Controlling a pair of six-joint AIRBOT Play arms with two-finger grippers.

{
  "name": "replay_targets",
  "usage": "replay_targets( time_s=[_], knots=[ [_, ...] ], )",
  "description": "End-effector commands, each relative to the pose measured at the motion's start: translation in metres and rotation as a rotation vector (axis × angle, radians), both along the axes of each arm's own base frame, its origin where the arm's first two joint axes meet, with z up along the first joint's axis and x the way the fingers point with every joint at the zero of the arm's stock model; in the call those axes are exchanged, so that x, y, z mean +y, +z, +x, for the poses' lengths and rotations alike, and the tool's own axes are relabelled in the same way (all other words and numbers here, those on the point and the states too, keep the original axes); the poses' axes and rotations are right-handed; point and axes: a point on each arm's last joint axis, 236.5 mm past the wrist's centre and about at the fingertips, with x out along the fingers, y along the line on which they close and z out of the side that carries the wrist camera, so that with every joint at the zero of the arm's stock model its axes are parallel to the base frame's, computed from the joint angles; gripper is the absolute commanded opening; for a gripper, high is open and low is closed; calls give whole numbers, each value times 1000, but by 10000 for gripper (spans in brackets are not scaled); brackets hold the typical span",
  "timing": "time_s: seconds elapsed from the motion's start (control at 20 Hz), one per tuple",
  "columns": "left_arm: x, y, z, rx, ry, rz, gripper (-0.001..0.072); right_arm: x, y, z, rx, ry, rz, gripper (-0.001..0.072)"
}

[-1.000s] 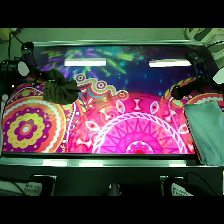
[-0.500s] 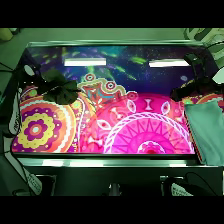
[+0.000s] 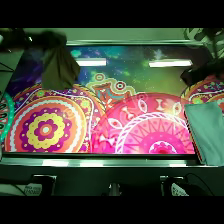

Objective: Fold the shirts.

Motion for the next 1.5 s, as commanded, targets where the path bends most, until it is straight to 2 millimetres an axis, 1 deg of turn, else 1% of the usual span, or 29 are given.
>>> replay_targets(
  time_s=[0.0,0.05,0.1,0.15,0.2,0.25,0.3,0.35,0.4,0.5,0.55,0.6,0.65,0.75,0.8,0.85,0.9,0.95,1.0,1.05,1.1,1.2,1.25,1.35,1.45],
  knots=[
    [-53,205,-127,-534,-102,-217,23,1,119,-25,-296,-30,-16,654],
    [-60,228,-156,-598,-126,-242,23,3,148,-40,-362,-32,-24,654],
    [-63,237,-174,-631,-139,-232,23,2,173,-57,-425,-42,-37,654],
    [-67,236,-183,-637,-150,-203,22,2,194,-73,-474,-52,-46,654],
    [-70,223,-183,-589,-151,-174,23,1,205,-88,-500,-60,-63,654],
    [-72,198,-176,-502,-149,-137,23,1,209,-101,-500,-63,-76,654],
    [-73,166,-166,-405,-142,-81,23,-1,203,-111,-468,-65,-90,655],
    [-73,126,-155,-297,-134,-7,23,0,187,-118,-394,-59,-96,655],
    [-70,78,-146,-176,-126,75,23,-1,165,-122,-300,-52,-100,656],
    [-65,-17,-136,39,-127,220,23,1,107,-130,-41,-22,-92,656],
    [-64,-64,-136,140,-130,257,23,4,76,-128,82,3,-72,655],
    [-63,-105,-138,220,-135,287,23,10,47,-124,183,33,-45,655],
    [-60,-145,-142,297,-138,314,23,19,12,-120,281,79,-8,656],
    [-53,-205,-157,438,-124,339,24,39,-58,-123,456,151,85,656],
    [-49,-224,-164,483,-123,352,23,48,-98,-130,542,172,134,657],
    [-46,-239,-171,516,-126,366,23,53,-141,-143,632,189,158,694],
    [-45,-246,-174,533,-127,372,23,53,-178,-160,714,199,166,710],
    [-45,-248,-175,538,-128,374,24,54,-215,-177,788,175,189,706],
    [-45,-247,-174,532,-127,372,24,61,-241,-193,852,163,227,689],
    [-45,-245,-172,522,-125,368,24,70,-263,-211,915,161,279,684],
    [-46,-243,-170,510,-121,362,24,75,-282,-226,963,144,309,683],
    [-48,-239,-167,491,-116,351,24,83,-307,-243,1017,114,353,682],
    [-48,-238,-165,483,-114,348,24,87,-314,-247,1028,102,378,682],
    [-49,-236,-161,467,-109,340,24,99,-322,-243,1019,91,443,682],
    [-50,-233,-158,453,-105,333,24,111,-323,-233,998,85,515,682]
  ],
)
